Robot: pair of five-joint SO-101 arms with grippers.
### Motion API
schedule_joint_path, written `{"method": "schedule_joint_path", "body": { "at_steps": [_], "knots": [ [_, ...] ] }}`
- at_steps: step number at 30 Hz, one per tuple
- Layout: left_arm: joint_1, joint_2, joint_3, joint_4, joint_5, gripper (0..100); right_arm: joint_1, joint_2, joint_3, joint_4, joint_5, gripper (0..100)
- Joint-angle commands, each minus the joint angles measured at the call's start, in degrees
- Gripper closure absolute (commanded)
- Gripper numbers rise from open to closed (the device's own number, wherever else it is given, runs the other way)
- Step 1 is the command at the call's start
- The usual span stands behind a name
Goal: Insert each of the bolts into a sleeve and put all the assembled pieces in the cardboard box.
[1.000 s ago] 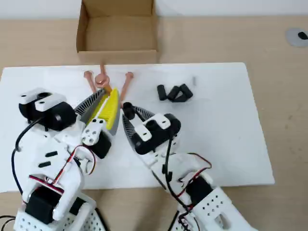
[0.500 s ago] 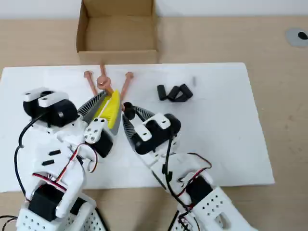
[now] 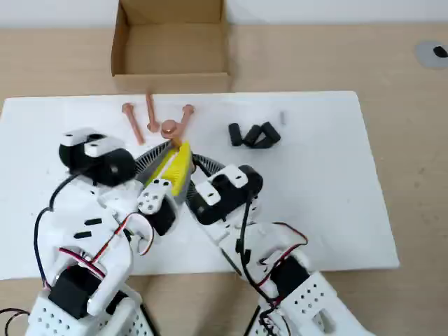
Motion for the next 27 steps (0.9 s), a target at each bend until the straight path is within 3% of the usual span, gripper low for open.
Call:
{"method": "schedule_joint_path", "body": {
  "at_steps": [1,6,27],
  "knots": [
    [-1.5,-0.7,-1.1,-2.0,-1.8,99,-0.3,-1.2,-1.5,-1.1,0.1,98.9],
    [-5.3,-0.4,-0.9,-8.1,-2.0,99,-0.3,-1.2,-1.5,-1.1,0.1,98.9],
    [-3.3,-0.4,3.7,-8.4,-1.9,99,-0.3,-1.2,-1.5,-1.1,0.1,98.9]
  ]
}}
